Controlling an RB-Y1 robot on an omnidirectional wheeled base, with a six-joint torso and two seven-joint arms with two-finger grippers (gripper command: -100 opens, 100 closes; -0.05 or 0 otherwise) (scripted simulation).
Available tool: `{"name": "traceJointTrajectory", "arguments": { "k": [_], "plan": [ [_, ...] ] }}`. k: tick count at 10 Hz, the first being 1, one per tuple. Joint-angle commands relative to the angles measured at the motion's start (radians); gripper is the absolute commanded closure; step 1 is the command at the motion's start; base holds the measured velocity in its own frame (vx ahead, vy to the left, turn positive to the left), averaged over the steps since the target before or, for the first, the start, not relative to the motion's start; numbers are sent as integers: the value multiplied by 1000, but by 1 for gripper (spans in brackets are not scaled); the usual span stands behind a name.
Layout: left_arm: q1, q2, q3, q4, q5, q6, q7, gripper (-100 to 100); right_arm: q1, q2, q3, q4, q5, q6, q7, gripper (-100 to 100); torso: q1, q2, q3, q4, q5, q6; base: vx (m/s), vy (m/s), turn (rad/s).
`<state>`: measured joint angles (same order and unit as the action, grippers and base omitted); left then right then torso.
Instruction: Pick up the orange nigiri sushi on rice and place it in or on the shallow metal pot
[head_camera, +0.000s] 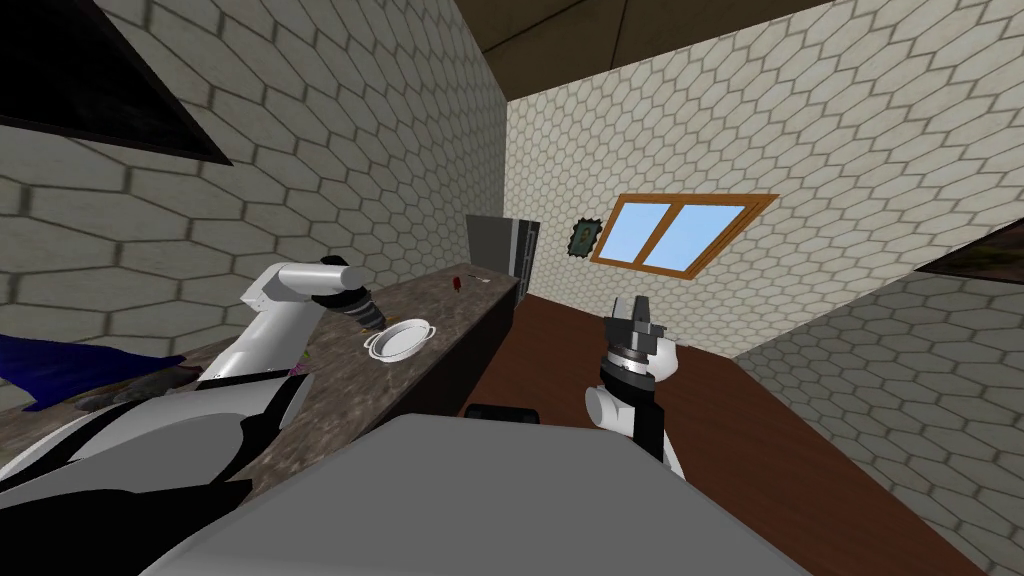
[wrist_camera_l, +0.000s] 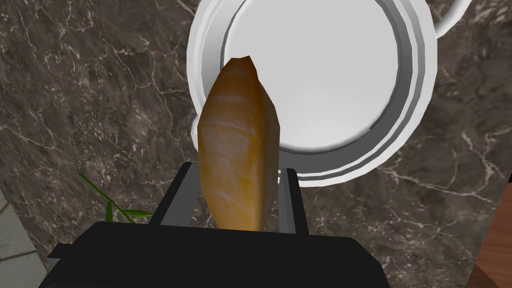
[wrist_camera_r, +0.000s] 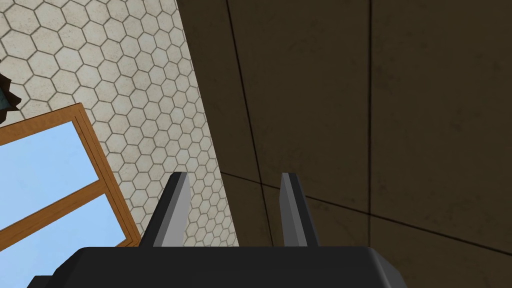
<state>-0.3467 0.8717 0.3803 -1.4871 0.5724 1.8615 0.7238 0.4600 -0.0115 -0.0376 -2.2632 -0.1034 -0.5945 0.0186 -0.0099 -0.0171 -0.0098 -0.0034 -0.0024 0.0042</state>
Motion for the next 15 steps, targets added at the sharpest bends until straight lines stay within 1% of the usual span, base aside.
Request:
{"name": "traceJointTrajectory", "arguments": {
  "k": [1,2,3,4,5,6,7,11,12,13,15],
  "plan": [
    [11,6,-10,-15,-2,50,-1,100,0,0,0,0,0,0,0,0,0,0,0,0,0,0,180,-80,-23],
    [15,9,-14,-20,-3,74,-2,100,0,0,0,0,0,0,0,0,0,0,0,0,0,0,157,-46,-20],
    [15,9,-14,-20,-3,82,-2,100,0,0,0,0,0,0,0,0,2,2,1,0,0,0,79,-18,-6],
    [18,11,-16,-24,-4,111,-2,100,0,0,0,0,0,0,0,0,4,6,3,1,1,-1,38,-11,-12],
    [19,12,-18,-26,-4,129,-2,100,0,0,0,0,0,0,0,0,5,9,5,2,1,-2,30,-8,-6],
    [12,12,-19,-20,-4,114,-3,100,0,0,0,0,0,0,0,0,6,11,6,2,1,-2,12,-4,0],
    [12,12,-20,-20,-4,118,-3,-100,0,0,0,0,0,0,0,0,6,13,7,3,1,-2,0,0,0],
    [12,12,-20,-20,-4,118,-3,-100,0,0,0,0,0,0,0,0,7,14,8,3,2,-2,0,0,0],
    [12,12,-20,-20,-4,118,-3,0,0,0,0,0,0,0,0,0,7,14,8,3,2,-2,0,0,0],
    [0,47,-20,3,20,122,-12,-100,0,0,0,0,0,0,0,0,7,14,8,3,2,-2,0,-23,-12],
    [-12,81,-19,26,44,127,-20,-100,0,0,0,0,0,0,0,0,5,15,9,3,1,-2,-3,-35,-7]
  ]
}}
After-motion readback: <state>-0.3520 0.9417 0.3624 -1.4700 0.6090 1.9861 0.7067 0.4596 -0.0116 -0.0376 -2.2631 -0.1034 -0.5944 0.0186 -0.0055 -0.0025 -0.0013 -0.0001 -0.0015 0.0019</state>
